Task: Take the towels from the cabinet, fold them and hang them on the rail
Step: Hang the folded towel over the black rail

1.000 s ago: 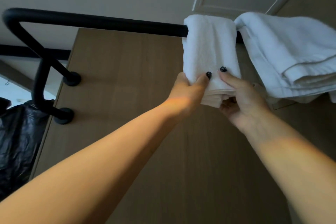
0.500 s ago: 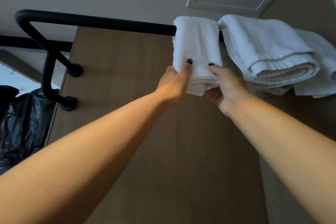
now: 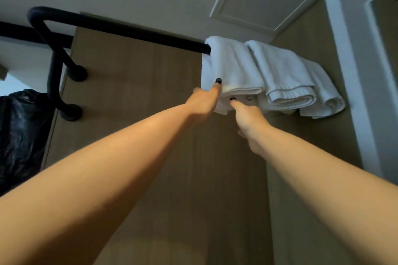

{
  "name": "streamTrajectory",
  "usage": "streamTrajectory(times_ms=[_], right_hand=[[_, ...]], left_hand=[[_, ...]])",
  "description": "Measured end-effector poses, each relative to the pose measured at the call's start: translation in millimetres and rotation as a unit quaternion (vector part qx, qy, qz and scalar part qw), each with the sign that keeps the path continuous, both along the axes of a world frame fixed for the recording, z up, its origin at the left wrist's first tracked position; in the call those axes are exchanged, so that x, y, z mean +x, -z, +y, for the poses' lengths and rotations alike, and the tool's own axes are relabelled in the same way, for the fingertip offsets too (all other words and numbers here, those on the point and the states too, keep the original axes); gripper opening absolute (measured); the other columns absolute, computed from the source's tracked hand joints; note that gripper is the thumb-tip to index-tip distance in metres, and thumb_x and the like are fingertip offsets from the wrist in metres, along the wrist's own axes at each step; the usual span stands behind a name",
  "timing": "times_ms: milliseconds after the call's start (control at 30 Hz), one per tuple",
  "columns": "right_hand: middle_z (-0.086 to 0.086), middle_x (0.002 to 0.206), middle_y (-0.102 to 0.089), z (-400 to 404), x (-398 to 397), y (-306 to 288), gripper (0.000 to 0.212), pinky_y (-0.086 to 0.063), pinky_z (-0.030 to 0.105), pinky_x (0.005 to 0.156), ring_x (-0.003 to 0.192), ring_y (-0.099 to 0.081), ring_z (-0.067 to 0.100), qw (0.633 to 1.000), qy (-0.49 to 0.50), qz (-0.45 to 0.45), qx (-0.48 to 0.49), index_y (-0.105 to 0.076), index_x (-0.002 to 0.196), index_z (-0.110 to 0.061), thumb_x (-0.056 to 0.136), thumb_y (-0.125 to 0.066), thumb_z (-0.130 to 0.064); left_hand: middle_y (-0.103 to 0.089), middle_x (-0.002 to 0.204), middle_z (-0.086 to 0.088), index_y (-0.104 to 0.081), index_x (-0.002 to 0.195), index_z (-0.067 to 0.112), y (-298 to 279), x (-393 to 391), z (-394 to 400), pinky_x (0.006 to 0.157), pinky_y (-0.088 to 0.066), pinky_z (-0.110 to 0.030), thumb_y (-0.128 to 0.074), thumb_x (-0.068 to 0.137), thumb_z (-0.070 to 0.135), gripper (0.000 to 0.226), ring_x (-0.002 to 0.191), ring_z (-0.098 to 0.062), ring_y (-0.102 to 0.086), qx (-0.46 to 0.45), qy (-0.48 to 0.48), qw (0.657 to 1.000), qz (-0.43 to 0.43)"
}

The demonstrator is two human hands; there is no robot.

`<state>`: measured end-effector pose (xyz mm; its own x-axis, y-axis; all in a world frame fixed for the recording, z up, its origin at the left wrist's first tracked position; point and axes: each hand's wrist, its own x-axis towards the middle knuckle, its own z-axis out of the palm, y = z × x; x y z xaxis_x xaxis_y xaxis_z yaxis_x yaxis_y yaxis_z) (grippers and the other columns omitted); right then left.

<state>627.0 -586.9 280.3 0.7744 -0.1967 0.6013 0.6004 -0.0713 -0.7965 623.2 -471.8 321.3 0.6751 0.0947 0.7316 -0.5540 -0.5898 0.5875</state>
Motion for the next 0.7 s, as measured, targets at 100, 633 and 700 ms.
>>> streamTrajectory(times_ms=[100, 633, 700], right_hand=[[0.009, 0.15, -0.04, 9.4, -27.2, 13.1, 0.064, -0.035, 0.035, 0.096, 0.134, -0.042, 0.03, 0.989, 0.092, -0.002, -0.114, -0.034, 0.148, -0.008, 0.098, -0.048, -0.045], [0.002, 0.163, -0.014, 55.9, -157.7, 64.6, 0.071, -0.031, 0.039, 0.113, 0.147, -0.024, 0.025, 0.842, 0.2, -0.017, -0.501, -0.01, 0.157, -0.014, 0.101, -0.045, -0.042], [0.002, 0.164, -0.013, 62.3, -164.1, 72.1, 0.072, -0.031, 0.039, 0.113, 0.147, -0.024, 0.025, 0.84, 0.181, -0.013, -0.512, -0.007, 0.157, -0.015, 0.101, -0.045, -0.041]], left_hand=[[-0.04, 0.148, -0.018, -0.014, 0.153, -0.001, 17.2, -22.6, 23.6, 0.085, -0.033, -0.03, -0.026, 0.099, 0.063, 0.085, 0.126, -0.03, -0.045, 0.055, 0.0, 0.998, 0.029], [-0.028, 0.16, -0.003, 0.003, 0.157, 0.011, 109.5, -137.9, 149.1, 0.11, -0.023, -0.028, -0.029, 0.102, 0.054, 0.077, 0.148, -0.02, -0.024, 0.246, -0.051, 0.963, 0.102], [-0.029, 0.159, -0.004, 0.0, 0.157, 0.01, 121.9, -151.2, 158.3, 0.11, -0.023, -0.026, -0.03, 0.102, 0.052, 0.076, 0.148, -0.018, -0.023, 0.251, -0.065, 0.96, 0.108]])
